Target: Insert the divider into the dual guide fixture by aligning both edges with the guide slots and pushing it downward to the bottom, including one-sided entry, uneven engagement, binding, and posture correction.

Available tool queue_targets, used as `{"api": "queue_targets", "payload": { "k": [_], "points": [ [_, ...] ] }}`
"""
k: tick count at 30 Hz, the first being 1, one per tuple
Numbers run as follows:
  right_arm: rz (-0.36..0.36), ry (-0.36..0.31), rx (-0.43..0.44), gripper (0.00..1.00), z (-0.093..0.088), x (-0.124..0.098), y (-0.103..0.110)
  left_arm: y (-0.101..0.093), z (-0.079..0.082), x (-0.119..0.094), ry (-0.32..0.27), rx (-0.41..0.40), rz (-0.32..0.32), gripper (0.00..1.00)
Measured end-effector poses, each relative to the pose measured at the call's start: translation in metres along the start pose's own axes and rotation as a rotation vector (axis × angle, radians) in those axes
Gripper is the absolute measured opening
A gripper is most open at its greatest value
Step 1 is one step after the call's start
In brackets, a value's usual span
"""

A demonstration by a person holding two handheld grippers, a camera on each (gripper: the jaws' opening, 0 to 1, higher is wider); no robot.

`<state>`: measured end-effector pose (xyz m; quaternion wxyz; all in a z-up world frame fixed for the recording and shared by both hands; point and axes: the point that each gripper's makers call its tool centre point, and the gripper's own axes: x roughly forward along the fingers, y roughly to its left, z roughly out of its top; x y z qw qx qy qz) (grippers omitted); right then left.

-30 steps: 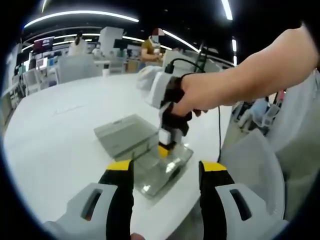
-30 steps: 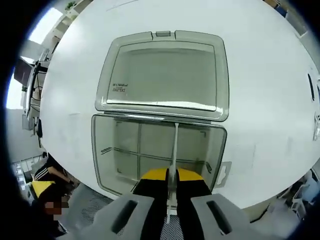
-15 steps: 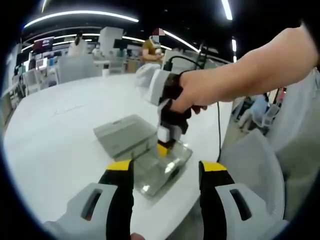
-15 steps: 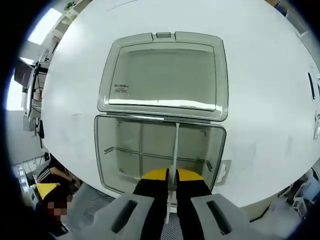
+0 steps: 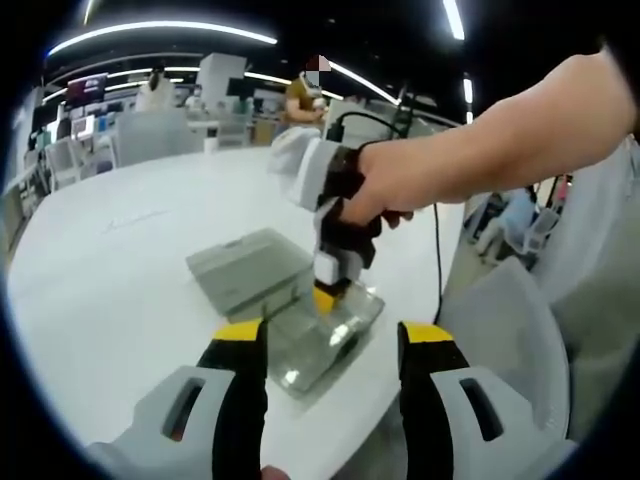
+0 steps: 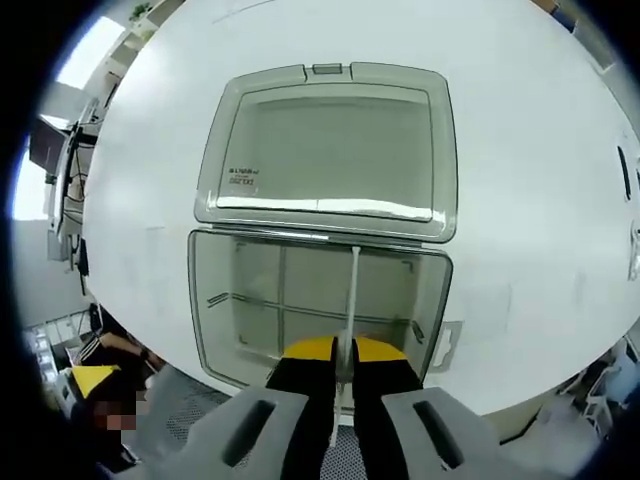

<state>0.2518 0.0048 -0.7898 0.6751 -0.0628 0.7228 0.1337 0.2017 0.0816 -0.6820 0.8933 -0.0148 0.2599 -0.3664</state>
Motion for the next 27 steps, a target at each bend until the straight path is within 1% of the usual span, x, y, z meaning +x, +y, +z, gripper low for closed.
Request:
{"api": "queue_targets", "payload": {
  "k": [8, 27],
  "points": [
    [0.010, -0.011, 0.003, 0.00, -0.001, 0.004, 0.000, 0.000, -0.001, 0.000, 0.002, 0.000, 0.000, 0.50],
    [-0.010, -0.019, -0.033, 0.00, -0.001, 0.011, 0.000, 0.002, -0.001, 0.000, 0.006, 0.002, 0.003, 0.50]
  ]
}}
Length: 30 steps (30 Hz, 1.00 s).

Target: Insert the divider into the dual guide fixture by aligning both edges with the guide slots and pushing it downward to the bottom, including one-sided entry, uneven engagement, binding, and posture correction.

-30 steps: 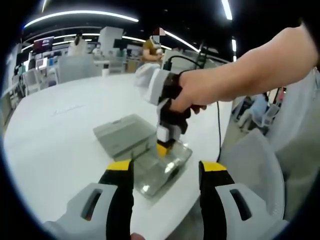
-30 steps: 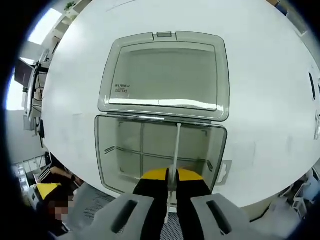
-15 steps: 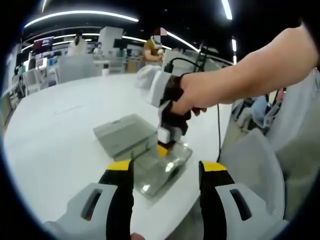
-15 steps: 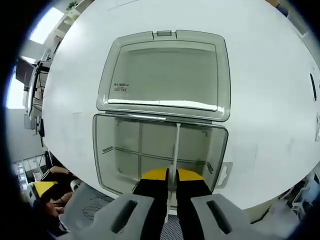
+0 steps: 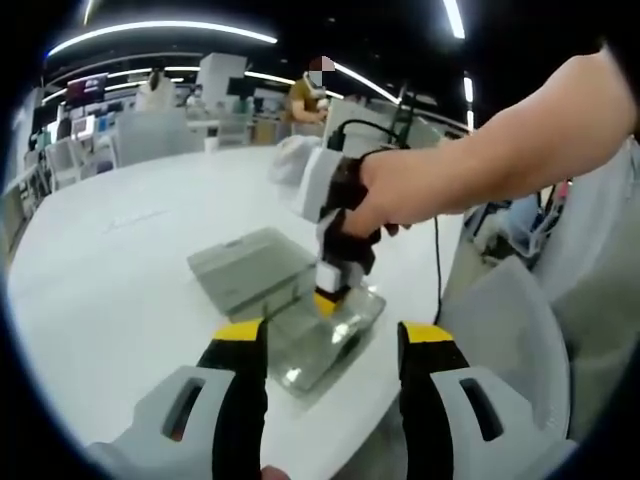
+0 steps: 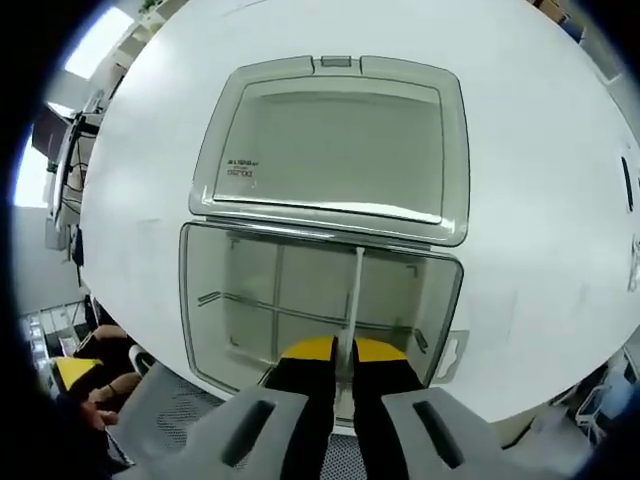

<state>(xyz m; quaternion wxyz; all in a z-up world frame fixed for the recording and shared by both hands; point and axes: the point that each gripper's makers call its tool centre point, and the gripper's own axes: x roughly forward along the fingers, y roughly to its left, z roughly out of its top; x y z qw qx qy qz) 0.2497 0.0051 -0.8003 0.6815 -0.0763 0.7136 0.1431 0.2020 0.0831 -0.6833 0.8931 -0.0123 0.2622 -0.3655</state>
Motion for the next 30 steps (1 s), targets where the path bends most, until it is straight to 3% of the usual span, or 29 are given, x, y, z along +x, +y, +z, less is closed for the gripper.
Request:
{"api": "queue_targets", "payload": {
  "k": [21, 30],
  "points": [
    [-0.021, -0.023, -0.017, 0.00, 0.001, 0.013, -0.001, 0.001, -0.002, 0.000, 0.012, 0.001, -0.001, 0.50],
    [0.033, -0.047, -0.052, 0.06, 0.001, 0.010, 0.002, -0.001, -0.002, 0.000, 0.018, 0.006, -0.005, 0.50]
  ]
}}
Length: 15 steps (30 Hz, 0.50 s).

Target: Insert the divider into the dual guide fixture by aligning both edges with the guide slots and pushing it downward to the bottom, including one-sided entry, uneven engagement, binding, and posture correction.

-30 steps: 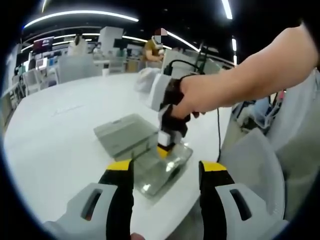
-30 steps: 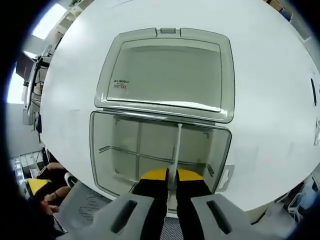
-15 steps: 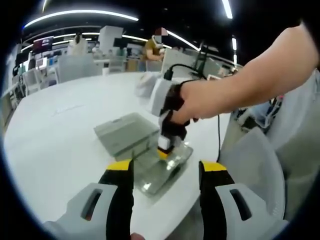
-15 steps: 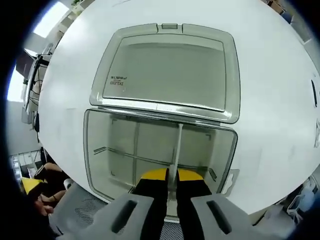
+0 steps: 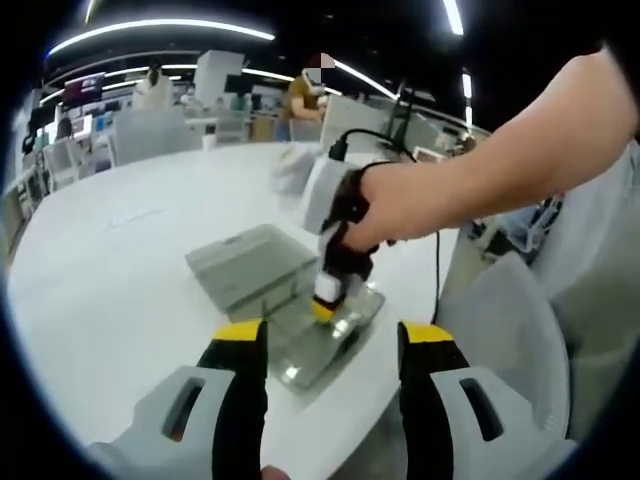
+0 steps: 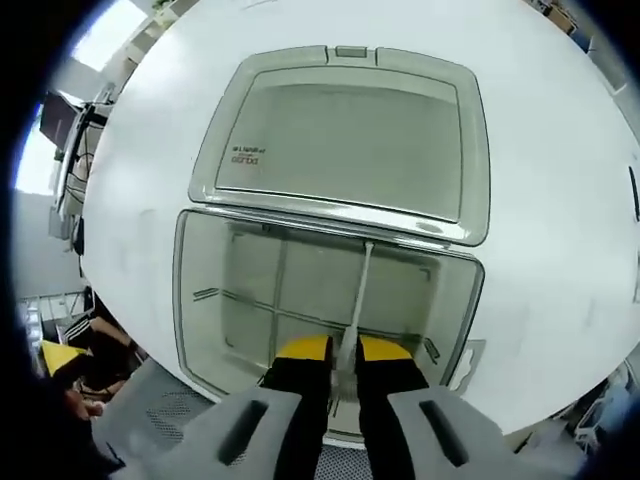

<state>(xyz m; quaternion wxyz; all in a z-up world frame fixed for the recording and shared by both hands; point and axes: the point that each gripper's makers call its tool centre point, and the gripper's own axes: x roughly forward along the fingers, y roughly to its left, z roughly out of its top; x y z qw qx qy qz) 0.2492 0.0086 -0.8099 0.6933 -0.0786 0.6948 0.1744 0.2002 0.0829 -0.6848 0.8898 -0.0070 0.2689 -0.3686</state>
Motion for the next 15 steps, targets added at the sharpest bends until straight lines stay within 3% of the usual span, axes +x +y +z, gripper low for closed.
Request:
{"api": "queue_targets", "payload": {
  "k": [6, 15],
  "points": [
    [0.042, -0.030, 0.015, 0.10, 0.008, -0.006, 0.001, -0.001, 0.001, -0.001, 0.004, 0.006, 0.000, 0.50],
    [0.069, -0.049, 0.026, 0.05, 0.008, -0.020, -0.002, -0.005, 0.000, -0.001, 0.012, 0.012, -0.005, 0.50]
  ]
}}
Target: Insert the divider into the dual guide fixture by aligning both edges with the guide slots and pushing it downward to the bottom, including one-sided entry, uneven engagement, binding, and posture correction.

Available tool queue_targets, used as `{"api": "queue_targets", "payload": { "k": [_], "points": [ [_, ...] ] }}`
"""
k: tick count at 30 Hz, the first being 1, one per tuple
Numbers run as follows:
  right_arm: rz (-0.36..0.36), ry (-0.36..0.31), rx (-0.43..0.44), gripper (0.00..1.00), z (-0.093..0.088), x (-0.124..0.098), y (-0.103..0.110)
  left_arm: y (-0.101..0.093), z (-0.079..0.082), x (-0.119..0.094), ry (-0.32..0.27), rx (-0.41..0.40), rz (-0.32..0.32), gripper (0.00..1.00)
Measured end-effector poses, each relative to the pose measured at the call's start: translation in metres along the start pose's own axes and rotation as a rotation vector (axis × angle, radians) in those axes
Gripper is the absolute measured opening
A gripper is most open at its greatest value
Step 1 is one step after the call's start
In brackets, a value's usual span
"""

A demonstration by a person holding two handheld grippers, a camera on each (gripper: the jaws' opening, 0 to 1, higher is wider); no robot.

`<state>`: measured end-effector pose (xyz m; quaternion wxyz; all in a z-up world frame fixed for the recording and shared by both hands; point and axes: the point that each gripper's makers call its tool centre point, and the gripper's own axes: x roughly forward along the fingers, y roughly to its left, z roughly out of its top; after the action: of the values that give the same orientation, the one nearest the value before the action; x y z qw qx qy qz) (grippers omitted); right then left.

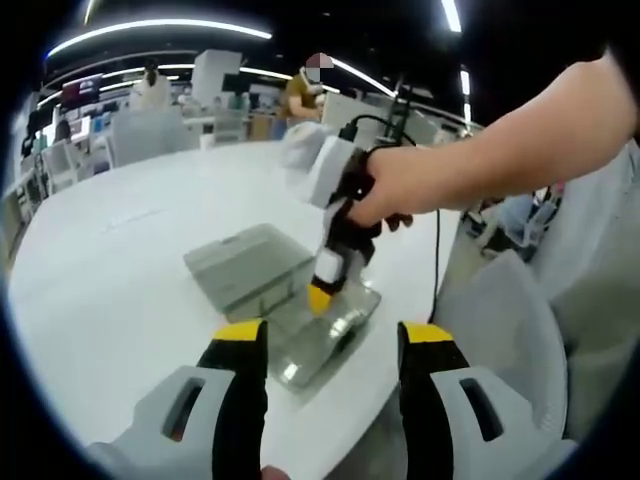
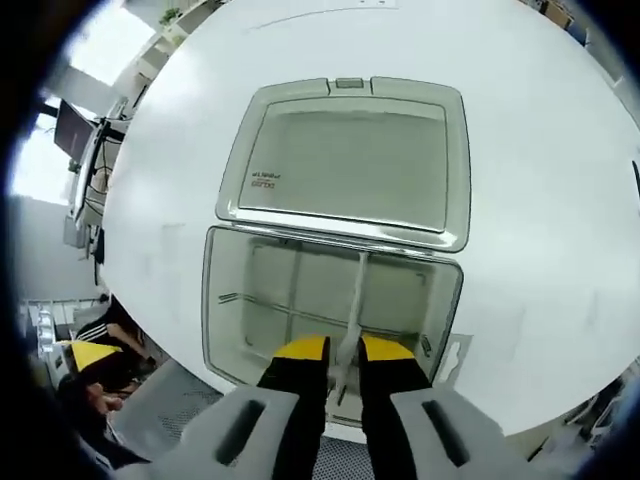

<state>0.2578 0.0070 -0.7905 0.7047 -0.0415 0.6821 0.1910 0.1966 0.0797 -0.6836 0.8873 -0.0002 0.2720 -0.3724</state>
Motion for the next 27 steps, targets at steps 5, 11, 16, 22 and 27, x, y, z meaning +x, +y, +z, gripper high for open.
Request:
{"api": "queue_targets", "payload": {
  "k": [5, 11, 16, 22, 27],
  "points": [
    [0.024, -0.005, 0.021, 0.03, -0.0017, -0.0020, 0.0004, -0.0034, 0.0005, 0.0005, 0.006, 0.005, -0.003, 0.50],
    [0.025, -0.011, 0.028, 0.02, -0.0034, -0.0007, 0.0013, -0.0048, 0.0011, 0.0014, 0.008, 0.007, -0.005, 0.50],
    [0.001, -0.011, -0.001, 0.01, -0.0019, 0.0021, 0.0011, -0.0042, 0.0004, 0.0015, 0.010, 0.007, -0.002, 0.50],
    [-0.031, -0.019, -0.043, 0.00, -0.0013, 0.0035, 0.0014, -0.0048, -0.0010, 0.0019, 0.016, 0.006, 0.000, 0.50],
    [-0.009, -0.039, -0.072, 0.01, -0.0010, 0.0019, 0.0015, -0.0069, -0.0004, 0.0032, 0.019, 0.009, -0.003, 0.50]
  ]
}}
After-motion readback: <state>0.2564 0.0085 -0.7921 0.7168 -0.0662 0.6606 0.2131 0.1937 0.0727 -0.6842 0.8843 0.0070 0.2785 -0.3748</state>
